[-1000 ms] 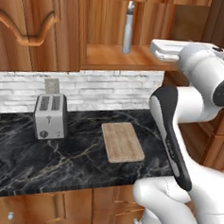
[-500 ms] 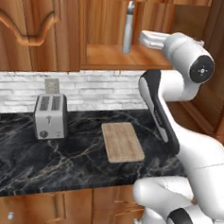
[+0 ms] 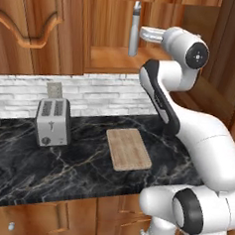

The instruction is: Grab the spray bottle from the cabinet, then place it next to the cutting board for sanitizing. Then grab the dish brush from the countertop next to the sink and place it next to the cutting board.

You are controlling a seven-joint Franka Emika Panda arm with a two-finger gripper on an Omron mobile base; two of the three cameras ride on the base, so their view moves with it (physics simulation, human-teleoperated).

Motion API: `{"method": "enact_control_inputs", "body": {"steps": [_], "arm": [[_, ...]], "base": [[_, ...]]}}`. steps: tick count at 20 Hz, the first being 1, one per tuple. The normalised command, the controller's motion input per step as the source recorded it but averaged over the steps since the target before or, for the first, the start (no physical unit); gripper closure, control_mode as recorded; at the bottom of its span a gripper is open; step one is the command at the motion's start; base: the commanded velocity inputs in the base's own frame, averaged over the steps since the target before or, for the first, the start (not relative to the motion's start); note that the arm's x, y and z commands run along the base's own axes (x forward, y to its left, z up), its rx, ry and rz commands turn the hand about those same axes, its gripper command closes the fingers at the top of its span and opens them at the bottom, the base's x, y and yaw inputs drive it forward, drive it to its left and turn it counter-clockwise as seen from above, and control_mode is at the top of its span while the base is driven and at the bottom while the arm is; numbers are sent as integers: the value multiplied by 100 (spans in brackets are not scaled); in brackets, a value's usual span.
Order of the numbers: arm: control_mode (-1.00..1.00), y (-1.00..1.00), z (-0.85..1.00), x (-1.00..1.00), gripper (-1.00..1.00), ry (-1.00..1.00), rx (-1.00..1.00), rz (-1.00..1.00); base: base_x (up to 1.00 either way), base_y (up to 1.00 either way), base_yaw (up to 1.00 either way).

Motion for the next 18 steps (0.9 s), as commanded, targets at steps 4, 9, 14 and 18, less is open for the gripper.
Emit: {"method": "enact_control_inputs", "body": {"steps": [4, 9, 14, 18], "arm": [[-100, 0, -1, 59, -100, 6, 0, 0], [-100, 1, -2, 70, -100, 9, 0, 0], [-100, 5, 0, 57, -100, 7, 0, 0], [-100, 23, 0, 31, -100, 1, 0, 0]], "base": [[0, 0, 0], [0, 0, 0], [0, 0, 0], [0, 0, 0]]}}
